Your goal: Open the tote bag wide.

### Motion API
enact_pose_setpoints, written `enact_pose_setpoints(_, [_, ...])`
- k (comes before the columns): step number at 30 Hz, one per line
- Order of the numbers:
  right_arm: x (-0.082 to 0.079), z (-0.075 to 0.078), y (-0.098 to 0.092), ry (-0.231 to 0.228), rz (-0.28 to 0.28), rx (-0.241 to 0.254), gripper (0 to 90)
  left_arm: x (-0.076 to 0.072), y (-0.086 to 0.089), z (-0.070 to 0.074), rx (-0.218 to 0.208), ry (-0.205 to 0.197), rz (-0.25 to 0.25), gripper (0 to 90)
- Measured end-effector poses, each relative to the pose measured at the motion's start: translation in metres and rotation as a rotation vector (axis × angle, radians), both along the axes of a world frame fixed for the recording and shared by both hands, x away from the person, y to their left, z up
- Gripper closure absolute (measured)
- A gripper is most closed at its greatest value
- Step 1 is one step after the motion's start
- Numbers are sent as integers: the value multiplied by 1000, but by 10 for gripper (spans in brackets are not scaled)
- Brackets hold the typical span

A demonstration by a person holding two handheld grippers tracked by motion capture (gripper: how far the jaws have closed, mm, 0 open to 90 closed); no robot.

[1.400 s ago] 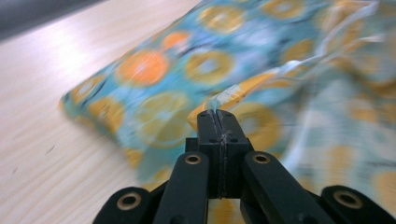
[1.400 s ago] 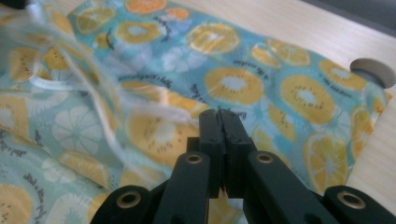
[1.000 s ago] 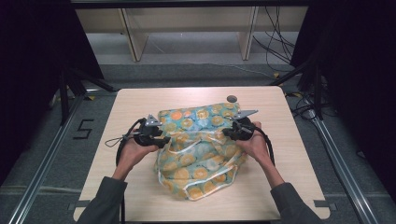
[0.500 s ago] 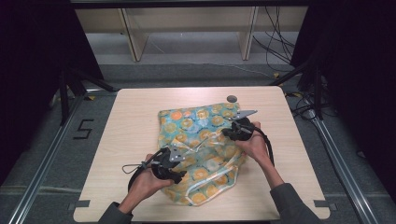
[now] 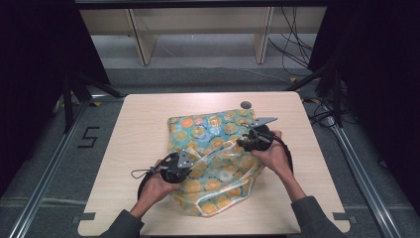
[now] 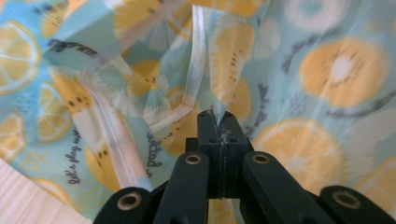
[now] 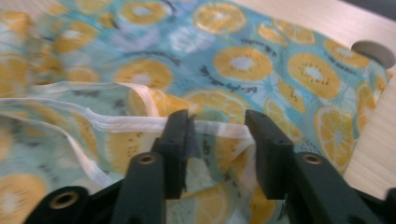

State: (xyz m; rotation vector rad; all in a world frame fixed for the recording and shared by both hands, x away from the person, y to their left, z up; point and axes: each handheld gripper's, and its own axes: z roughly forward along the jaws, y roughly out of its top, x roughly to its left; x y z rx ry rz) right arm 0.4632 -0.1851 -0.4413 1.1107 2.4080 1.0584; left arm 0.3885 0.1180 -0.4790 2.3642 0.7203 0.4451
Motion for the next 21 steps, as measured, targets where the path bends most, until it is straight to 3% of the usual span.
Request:
enact_pose_setpoints(5, [-31,28,-12,-45,58,43,530,3,11,15,-92,38,-5,895])
enact_pose_setpoints(6, [-40,32,-14,-44,71,48,526,3,12,16,-95,42,-13,895])
enact_pose_setpoints(8, [-49,36,-17,-83,85,37,522,2,12,18,-89,43,-20,895])
enact_pose_setpoints(11, [-62,39,-24,-90,96,28,519,1,13,19,-118,60,-25,895])
enact_pose_setpoints(12, [-66,41,-26,-71,112,34,518,2,13,20,-105,48,-33,895])
enact_pose_setpoints(14, [-71,41,-28,-80,120,39,510,3,14,19,-109,58,-26,895])
enact_pose_setpoints(15, [-76,42,-29,-70,105,42,498,4,15,19,-109,60,-13,895])
enact_pose_setpoints(18, [-84,43,-29,-91,162,47,442,6,17,18,-115,65,-13,894])
enact_pose_setpoints(20, [-84,41,-27,-96,175,36,458,5,17,18,-121,68,-17,894])
enact_pose_setpoints(21, [-85,39,-26,-85,180,28,515,5,16,18,-121,69,-17,894])
